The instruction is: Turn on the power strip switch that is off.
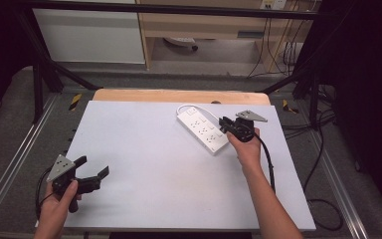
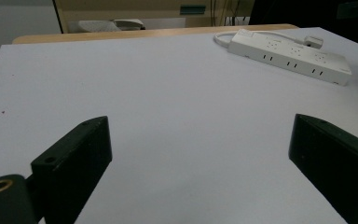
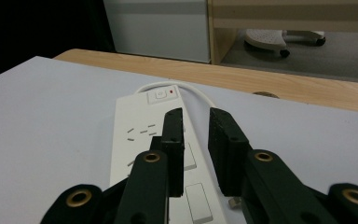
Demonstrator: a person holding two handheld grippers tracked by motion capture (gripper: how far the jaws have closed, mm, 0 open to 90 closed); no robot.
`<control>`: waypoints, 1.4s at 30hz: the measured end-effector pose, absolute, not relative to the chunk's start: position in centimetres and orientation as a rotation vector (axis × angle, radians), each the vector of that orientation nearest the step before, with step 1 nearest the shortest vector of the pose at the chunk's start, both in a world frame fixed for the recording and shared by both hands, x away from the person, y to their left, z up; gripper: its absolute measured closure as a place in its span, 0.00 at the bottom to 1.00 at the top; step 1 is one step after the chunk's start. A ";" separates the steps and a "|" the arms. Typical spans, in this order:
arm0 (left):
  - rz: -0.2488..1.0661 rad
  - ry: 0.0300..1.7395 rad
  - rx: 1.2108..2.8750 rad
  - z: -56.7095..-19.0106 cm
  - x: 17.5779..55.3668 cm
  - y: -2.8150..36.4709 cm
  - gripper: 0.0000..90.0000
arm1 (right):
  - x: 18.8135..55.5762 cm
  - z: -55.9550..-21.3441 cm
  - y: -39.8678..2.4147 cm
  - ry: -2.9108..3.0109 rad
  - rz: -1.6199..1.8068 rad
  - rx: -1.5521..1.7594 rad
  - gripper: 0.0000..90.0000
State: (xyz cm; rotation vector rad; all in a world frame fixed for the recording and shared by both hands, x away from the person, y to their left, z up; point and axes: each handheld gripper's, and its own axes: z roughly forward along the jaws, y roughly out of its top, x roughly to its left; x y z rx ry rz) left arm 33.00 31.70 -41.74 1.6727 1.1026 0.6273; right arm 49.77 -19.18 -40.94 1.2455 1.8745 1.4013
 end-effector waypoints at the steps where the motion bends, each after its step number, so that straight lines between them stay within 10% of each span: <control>1: 0.627 1.103 1.673 -41.7 33.0 31.7 0.07 | 49.7 -40.8 -19.2 1.872 1.405 1.247 0.84; 26: 0.627 1.106 1.675 -41.8 33.0 31.7 0.07 | 48.5 -39.1 -19.8 1.869 1.431 1.232 0.65; 42: 0.621 1.110 1.679 -41.8 32.9 31.7 0.07 | 47.4 -37.7 -20.8 1.869 1.460 1.253 0.24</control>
